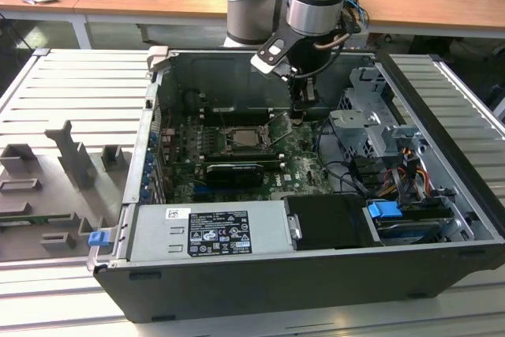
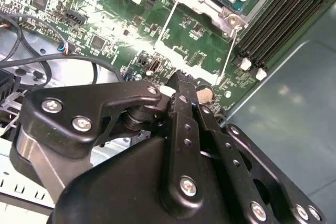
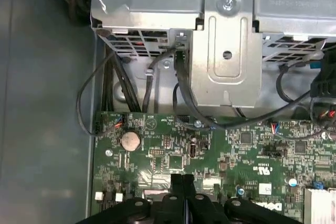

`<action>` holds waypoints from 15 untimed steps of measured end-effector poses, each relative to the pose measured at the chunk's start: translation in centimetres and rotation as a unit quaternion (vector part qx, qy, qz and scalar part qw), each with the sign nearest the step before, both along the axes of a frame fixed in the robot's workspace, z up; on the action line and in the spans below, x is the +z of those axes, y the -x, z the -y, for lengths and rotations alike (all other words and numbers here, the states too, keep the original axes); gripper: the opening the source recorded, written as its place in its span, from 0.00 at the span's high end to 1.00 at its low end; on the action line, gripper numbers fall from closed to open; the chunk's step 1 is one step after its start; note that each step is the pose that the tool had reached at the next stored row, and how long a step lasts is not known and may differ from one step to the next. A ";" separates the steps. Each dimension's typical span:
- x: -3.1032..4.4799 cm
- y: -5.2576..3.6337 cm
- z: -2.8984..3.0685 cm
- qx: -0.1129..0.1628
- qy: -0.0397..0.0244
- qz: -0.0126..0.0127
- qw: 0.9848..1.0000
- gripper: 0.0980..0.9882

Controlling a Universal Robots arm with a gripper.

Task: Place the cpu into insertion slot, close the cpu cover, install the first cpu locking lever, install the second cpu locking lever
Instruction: 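Close the cpu cover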

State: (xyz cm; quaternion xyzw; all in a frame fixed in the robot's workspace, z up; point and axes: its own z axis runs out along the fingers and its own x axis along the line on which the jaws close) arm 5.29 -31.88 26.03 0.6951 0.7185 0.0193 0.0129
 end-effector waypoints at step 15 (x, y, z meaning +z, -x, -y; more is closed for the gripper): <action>-1.28 0.00 -0.08 0.000 0.005 -0.020 1.000 0.99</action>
